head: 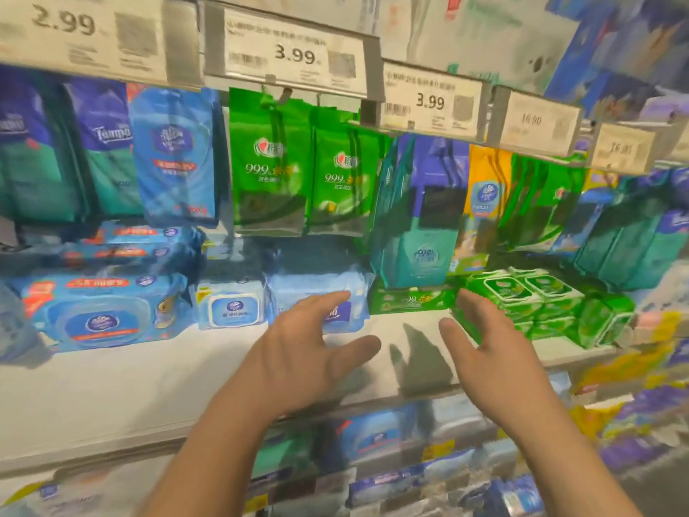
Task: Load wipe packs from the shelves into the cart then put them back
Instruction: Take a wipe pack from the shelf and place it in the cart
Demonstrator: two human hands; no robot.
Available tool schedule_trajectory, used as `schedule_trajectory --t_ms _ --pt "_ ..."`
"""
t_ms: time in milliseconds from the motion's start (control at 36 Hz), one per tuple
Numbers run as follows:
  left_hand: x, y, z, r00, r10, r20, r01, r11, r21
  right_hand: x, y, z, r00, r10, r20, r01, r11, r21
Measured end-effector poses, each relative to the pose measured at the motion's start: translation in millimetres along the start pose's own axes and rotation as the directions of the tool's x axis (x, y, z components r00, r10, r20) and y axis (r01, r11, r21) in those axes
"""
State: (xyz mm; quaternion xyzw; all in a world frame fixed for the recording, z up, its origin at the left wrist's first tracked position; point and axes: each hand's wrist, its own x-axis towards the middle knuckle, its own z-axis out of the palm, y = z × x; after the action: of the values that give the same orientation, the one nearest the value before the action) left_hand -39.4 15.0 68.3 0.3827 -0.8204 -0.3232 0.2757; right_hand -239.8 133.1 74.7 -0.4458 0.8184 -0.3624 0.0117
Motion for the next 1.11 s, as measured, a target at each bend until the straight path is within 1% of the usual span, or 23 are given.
schedule_trajectory --t_ms 56,167,222,306,361,389,472,528,611,694,778,833,861,917,944,1028,1111 --pt "9 2 3 0.999 -0.016 0.036 0.017 1.000 -0.022 13 2 2 0.999 0.010 -0.040 -0.008 0.998 0.057" --pt "24 10 14 0.999 -0.042 0.034 0.044 0.996 -0.073 42 4 3 0.997 0.034 -0.062 -0.016 0.963 0.269" --pt "32 16 22 0.997 -0.069 0.039 0.075 0.982 -0.173 57 4 3 0.998 0.015 -0.055 0.004 0.940 0.341" --pt "46 29 36 0.995 -0.096 -0.021 0.083 0.937 -0.338 78 6 9 0.999 -0.022 -0.026 0.032 0.874 0.486" --pt "58 37 45 0.984 -0.170 -0.054 0.129 0.886 -0.446 89 6 12 0.998 -0.065 0.005 0.050 0.817 0.575" --pt "64 41 50 0.979 -0.197 -0.058 0.145 0.862 -0.486 93 6 12 0.996 -0.091 0.011 0.067 0.799 0.598" --pt "84 45 70 0.974 -0.216 -0.075 0.142 0.829 -0.541 106 12 16 0.988 -0.154 0.017 0.103 0.737 0.668" --pt "92 49 79 0.968 -0.239 -0.083 0.158 0.828 -0.539 108 13 17 0.983 -0.179 0.042 0.098 0.705 0.703" --pt "94 70 84 0.960 -0.239 -0.148 0.146 0.874 -0.464 113 15 18 0.984 -0.170 0.052 0.091 0.733 0.674" --pt "96 81 89 0.936 -0.273 -0.222 0.158 0.890 -0.428 119 13 13 0.990 -0.141 0.017 0.096 0.758 0.646" --pt "97 89 90 0.905 -0.311 -0.292 0.144 0.867 -0.477 120 9 8 0.991 -0.126 0.043 0.064 0.734 0.676" --pt "94 98 89 0.900 -0.326 -0.290 0.145 0.850 -0.506 122 11 9 0.993 -0.114 0.034 0.062 0.741 0.668" --pt "93 102 88 0.898 -0.341 -0.277 0.144 0.825 -0.546 123 13 9 0.992 -0.119 0.040 0.062 0.739 0.671" --pt "90 111 88 0.898 -0.368 -0.242 0.142 0.762 -0.632 123 14 8 0.987 -0.141 0.075 0.042 0.681 0.731" --pt "89 115 88 0.898 -0.373 -0.233 0.142 0.747 -0.649 123 13 8 0.985 -0.147 0.091 0.025 0.645 0.764" --pt "86 126 89 0.888 -0.366 -0.277 0.108 0.754 -0.648 122 12 4 0.975 -0.186 0.118 0.009 0.571 0.821" --pt "81 133 91 0.896 -0.319 -0.308 0.025 0.730 -0.682 119 12 0 0.971 -0.211 0.116 0.009 0.514 0.858"
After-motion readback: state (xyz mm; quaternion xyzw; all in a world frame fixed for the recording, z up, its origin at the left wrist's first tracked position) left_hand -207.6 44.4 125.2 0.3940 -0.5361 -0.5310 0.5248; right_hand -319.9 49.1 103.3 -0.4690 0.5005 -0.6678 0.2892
